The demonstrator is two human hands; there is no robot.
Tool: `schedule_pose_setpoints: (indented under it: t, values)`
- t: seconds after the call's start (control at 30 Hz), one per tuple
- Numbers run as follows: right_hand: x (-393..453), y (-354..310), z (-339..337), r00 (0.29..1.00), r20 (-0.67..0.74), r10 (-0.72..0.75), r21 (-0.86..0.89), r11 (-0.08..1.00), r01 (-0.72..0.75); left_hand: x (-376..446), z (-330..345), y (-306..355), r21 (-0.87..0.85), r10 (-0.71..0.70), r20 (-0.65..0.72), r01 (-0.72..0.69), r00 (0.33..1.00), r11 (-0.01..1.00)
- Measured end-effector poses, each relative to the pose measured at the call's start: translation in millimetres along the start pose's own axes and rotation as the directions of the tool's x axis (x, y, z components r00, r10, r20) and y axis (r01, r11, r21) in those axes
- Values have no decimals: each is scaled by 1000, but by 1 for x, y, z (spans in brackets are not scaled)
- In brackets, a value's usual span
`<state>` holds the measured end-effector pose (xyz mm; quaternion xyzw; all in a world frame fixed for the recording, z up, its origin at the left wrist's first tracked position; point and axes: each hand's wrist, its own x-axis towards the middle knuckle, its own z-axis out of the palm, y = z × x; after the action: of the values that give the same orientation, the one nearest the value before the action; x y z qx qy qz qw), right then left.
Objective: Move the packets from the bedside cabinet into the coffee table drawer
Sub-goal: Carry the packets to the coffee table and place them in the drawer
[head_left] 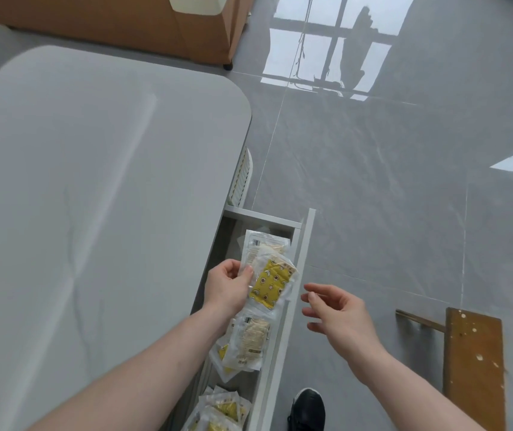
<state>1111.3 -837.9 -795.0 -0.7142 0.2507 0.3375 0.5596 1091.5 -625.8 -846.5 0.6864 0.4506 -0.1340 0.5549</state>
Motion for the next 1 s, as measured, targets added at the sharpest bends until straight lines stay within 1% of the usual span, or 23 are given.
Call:
schedule_pose_setpoints:
  t: [0.07,0.2,0.3,0.37,0.47,0.5,0.57,0.63,0.67,0.73,0.8,0.87,0.93,1.0]
  values:
    - [1,2,0,1000,0,4,-14,1000,-4,10,5,-3,84,4,-54,1,999,997]
    - [1,10,-3,998,-32,61,19,998,-60,29,18,-8,199,-8,-133,35,991,979]
    - [-2,21,-7,995,-28,93,7,996,-93,42,28,-7,228,13,-212,36,977,973]
    - [-3,29,-12,993,-33,110,0,994,-110,49,35,-4,251,47,-227,12,973,968]
    - [-6,34,-21,991,-54,124,4,992,-124,57,42,1,368,49,-147,9,988,930]
    - [-7,35,-23,990,-68,122,2,993,-122,57,43,1,441,38,-99,9,994,897]
    - [-10,36,-25,990,-98,104,-27,994,-107,57,44,-1,559,-11,51,-20,999,829]
    - [-16,36,-25,991,-111,73,-94,992,-83,53,43,-2,585,-71,173,-44,982,810]
    - [-19,36,-24,993,-106,48,-148,987,-63,52,42,-1,585,-76,199,-56,977,809]
    - [-27,35,-23,997,-72,-20,-291,957,-2,47,36,-2,613,-22,210,-114,977,782]
    - [-37,34,-21,997,-16,-73,-445,893,58,34,28,-8,675,37,207,-170,978,718]
    - [-48,33,-18,993,60,-106,-609,784,121,7,17,-16,682,93,213,-216,973,699]
    - [-62,33,-15,987,121,-104,-731,663,159,-25,2,-26,676,157,275,-307,949,670]
    - [-80,32,-12,985,156,-69,-792,588,166,-61,-20,-38,701,204,350,-400,914,591]
